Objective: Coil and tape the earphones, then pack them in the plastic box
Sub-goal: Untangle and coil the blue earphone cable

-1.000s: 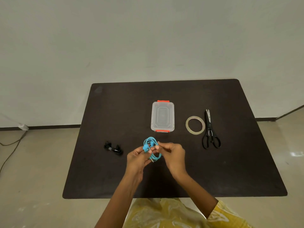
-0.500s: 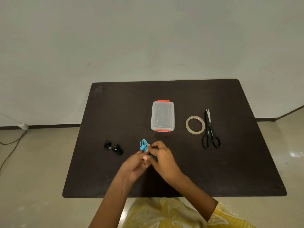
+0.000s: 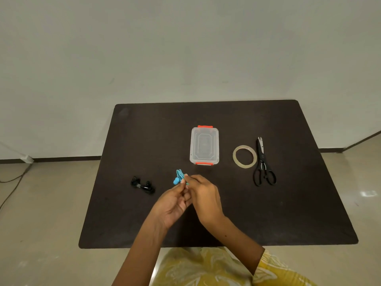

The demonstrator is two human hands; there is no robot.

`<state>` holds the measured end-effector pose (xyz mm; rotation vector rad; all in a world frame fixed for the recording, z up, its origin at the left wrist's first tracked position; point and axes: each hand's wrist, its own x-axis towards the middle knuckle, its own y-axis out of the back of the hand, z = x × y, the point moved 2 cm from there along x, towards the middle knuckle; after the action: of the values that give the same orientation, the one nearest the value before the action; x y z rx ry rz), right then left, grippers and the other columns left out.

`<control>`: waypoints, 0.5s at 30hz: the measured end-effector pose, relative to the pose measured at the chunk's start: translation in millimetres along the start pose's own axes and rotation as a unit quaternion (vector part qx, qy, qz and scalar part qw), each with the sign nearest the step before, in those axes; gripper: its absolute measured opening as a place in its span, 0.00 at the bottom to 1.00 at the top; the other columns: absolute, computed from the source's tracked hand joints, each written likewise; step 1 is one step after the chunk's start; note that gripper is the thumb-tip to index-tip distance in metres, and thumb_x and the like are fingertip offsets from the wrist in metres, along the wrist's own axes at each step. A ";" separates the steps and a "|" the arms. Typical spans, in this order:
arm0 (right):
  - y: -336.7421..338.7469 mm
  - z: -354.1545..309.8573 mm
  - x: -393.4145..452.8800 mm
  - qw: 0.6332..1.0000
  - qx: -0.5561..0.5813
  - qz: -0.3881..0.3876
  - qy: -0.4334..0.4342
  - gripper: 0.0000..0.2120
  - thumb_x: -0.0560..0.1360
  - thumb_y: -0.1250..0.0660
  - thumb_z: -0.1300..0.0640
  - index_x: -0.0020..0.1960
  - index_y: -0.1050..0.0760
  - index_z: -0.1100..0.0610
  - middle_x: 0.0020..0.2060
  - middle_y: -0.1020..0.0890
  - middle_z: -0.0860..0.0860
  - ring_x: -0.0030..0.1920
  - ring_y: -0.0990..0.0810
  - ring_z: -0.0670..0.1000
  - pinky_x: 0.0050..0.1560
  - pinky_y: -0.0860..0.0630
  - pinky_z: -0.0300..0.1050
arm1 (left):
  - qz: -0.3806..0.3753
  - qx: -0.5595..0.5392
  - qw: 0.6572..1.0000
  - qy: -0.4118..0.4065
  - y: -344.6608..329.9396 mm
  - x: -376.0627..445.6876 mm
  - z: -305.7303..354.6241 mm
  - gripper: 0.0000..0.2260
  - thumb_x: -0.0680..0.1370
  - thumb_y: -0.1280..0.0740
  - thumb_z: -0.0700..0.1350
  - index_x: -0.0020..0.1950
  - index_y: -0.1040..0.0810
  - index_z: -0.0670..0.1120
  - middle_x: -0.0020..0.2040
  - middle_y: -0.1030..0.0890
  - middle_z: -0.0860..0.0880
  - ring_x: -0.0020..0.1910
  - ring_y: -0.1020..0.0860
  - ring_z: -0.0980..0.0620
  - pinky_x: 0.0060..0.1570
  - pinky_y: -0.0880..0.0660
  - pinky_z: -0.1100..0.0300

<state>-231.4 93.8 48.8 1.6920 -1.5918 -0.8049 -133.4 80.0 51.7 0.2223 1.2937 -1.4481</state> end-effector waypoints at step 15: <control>-6.5 -20.4 11.8 0.985 0.137 0.054 -0.093 0.07 0.76 0.34 0.59 0.52 0.26 0.50 0.47 0.19 0.49 0.48 0.17 0.50 0.42 0.22 0.32 | 0.047 -0.070 0.996 -0.028 9.6 -3.7 11.6 0.07 0.80 0.38 0.41 0.51 0.22 0.40 0.35 0.15 0.45 0.32 0.16 0.54 0.30 0.20 0.62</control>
<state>-210.3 83.3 55.5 1.7400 -1.9815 -0.7318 -118.8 75.3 53.3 0.1475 1.3162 -1.2698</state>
